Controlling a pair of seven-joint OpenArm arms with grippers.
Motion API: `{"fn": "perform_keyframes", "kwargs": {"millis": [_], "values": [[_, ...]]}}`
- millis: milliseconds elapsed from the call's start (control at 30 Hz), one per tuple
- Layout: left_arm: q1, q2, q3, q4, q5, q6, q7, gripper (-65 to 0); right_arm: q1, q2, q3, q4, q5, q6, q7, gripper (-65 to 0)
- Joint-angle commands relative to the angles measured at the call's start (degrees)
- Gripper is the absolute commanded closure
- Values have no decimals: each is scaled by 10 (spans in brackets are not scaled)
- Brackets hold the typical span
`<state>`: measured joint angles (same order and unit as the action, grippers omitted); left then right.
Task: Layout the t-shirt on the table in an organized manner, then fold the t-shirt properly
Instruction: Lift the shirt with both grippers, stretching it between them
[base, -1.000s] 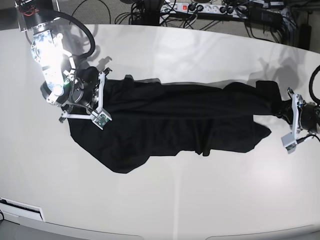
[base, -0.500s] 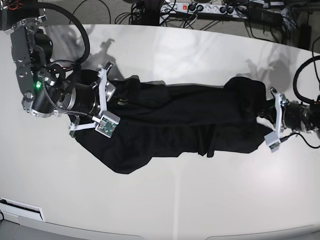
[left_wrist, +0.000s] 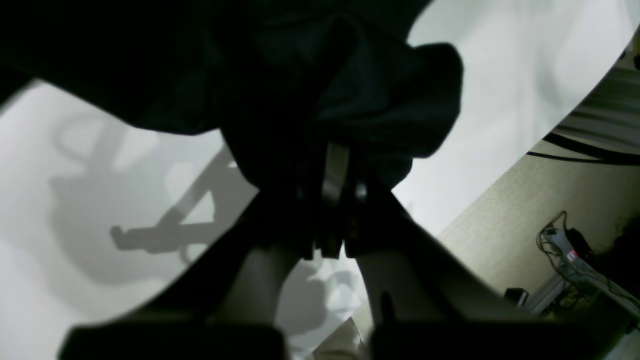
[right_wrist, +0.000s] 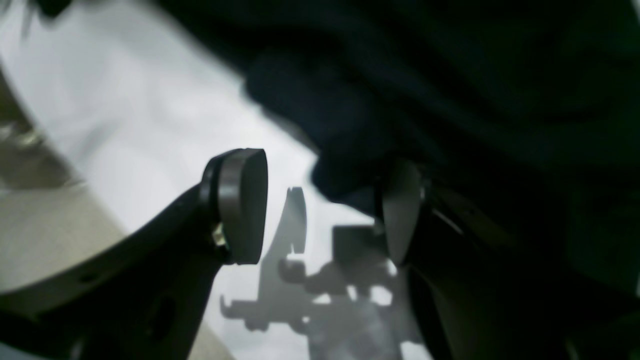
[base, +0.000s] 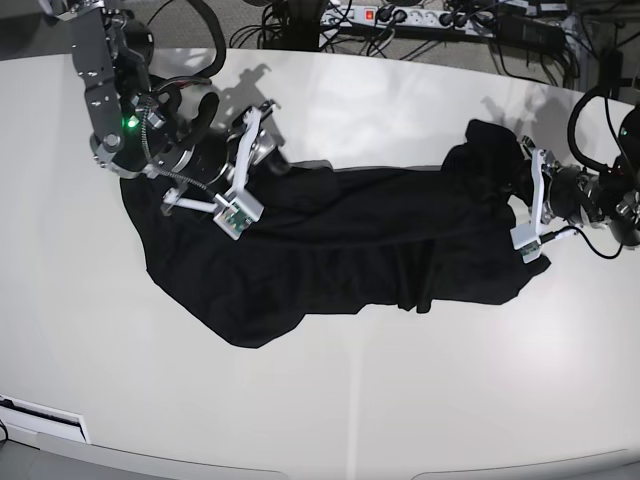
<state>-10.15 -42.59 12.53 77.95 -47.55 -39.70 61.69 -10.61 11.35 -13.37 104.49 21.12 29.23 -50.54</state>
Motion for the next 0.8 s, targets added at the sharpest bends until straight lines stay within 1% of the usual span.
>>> {"fn": "perform_keyframes", "kwargs": {"millis": [0,67,133,167,200,300,367,400,433,467,533,567,633,700,767], "values": [[-10,-11,-5,6,-7,-3,-4,0,11,-11,2,3,3,4,19,-379],[-10,-12,-5,6,-7,-3,-4,0,11,-25,2,-16,-35,0,19,-379],[-10,-12,-5,6,-7,-3,-4,0,11,-31,2,-35,-79,-19,24,-379],[-10,-12,-5,6,-7,-3,-4,0,11,-31,2,-43,-89,-28,32,-379],[-10,-12,-5,6,-7,-3,-4,0,11,-30,2,-50,-97,-38,42,-379],[-10,-12,-5,6,-7,-3,-4,0,11,-31,2,-76,-112,-46,75,-379],[-10,-12,-5,6,-7,-3,-3,0,11,-31,2,-92,-112,-51,82,-377],[-10,-12,-5,6,-8,-3,-4,0,11,-31,2,-98,-112,-59,82,-375],[-10,-12,-5,6,-8,-3,-4,0,11,-31,2,-101,-112,-69,82,-356],[-10,-12,-5,6,-10,-3,-4,0,11,-31,2,-102,-112,-78,82,-315],[-10,-12,-5,6,-13,-3,-4,0,11,-31,2,-102,-111,-81,86,-209],[-10,-12,-5,6,-16,-3,-4,0,11,-31,2,-102,-111,-79,94,-150],[-10,-12,-5,6,-20,-3,-4,0,11,-31,2,-102,-115,-57,107,-10],[-10,-12,-5,6,-20,-3,-4,0,15,-31,2,-102,-140,-36,113,0],[-12,-13,-5,6,-20,-3,-4,0,23,-30,2,-97,-156,-39,98,0]]}}
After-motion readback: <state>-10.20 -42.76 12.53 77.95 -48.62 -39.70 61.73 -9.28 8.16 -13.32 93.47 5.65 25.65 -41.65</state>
